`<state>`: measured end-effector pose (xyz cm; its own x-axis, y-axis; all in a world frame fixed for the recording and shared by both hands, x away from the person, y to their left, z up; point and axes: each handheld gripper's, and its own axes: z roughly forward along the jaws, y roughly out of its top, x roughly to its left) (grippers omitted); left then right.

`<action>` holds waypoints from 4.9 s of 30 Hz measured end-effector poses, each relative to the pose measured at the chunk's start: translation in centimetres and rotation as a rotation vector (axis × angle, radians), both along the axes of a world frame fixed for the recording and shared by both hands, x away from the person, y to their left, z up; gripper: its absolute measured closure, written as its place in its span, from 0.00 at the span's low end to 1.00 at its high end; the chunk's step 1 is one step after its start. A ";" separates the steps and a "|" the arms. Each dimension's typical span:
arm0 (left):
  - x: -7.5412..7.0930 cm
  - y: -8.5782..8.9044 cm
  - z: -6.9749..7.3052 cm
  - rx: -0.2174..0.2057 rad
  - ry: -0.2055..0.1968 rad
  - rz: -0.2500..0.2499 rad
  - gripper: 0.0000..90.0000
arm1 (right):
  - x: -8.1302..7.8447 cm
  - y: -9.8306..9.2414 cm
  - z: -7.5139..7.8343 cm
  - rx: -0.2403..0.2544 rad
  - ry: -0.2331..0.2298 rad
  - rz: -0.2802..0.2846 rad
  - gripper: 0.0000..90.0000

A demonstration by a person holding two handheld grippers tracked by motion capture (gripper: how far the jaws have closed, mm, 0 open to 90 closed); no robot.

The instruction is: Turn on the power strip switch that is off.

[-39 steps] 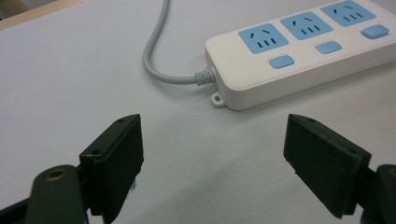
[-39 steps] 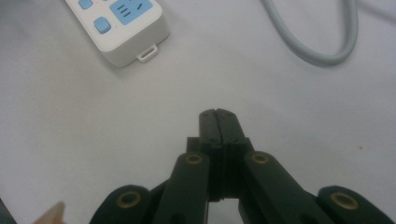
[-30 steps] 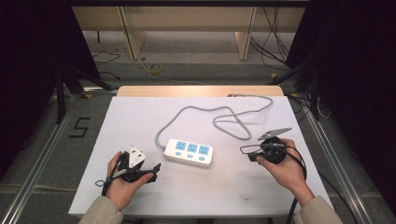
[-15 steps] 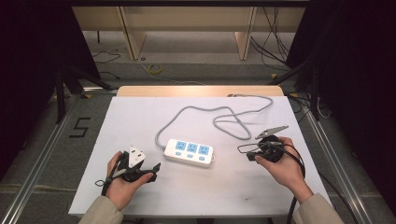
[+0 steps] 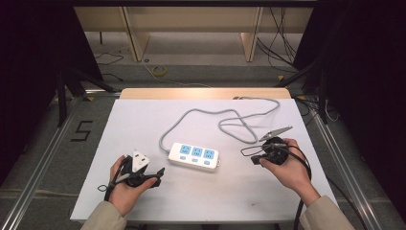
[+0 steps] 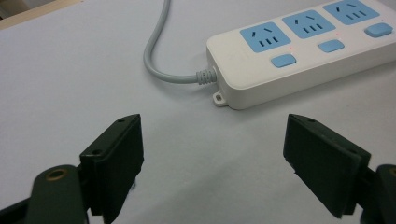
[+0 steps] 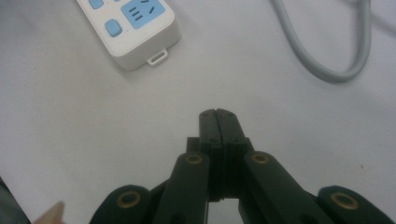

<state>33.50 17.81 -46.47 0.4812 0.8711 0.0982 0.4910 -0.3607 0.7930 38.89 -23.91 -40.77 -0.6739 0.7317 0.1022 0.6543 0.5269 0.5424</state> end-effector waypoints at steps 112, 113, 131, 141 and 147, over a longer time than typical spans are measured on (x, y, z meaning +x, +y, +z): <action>-0.1 -0.2 0.2 -0.006 -0.007 -0.009 0.23 | 3.4 8.1 2.6 -0.083 0.038 0.152 1.00; -0.1 -0.2 0.2 -0.007 -0.008 -0.009 0.23 | 3.4 8.1 2.6 -0.083 0.038 0.152 1.00; -0.1 -0.3 0.1 -0.006 -0.004 -0.015 0.23 | 3.7 9.2 2.5 -0.091 0.044 0.175 1.00; -0.1 -0.4 0.1 -0.003 -0.002 -0.019 0.23 | 4.0 9.7 2.6 -0.096 0.046 0.179 1.00; -0.1 -0.4 0.1 0.000 -0.001 -0.022 0.23 | 4.1 10.4 2.4 -0.097 0.050 0.191 1.00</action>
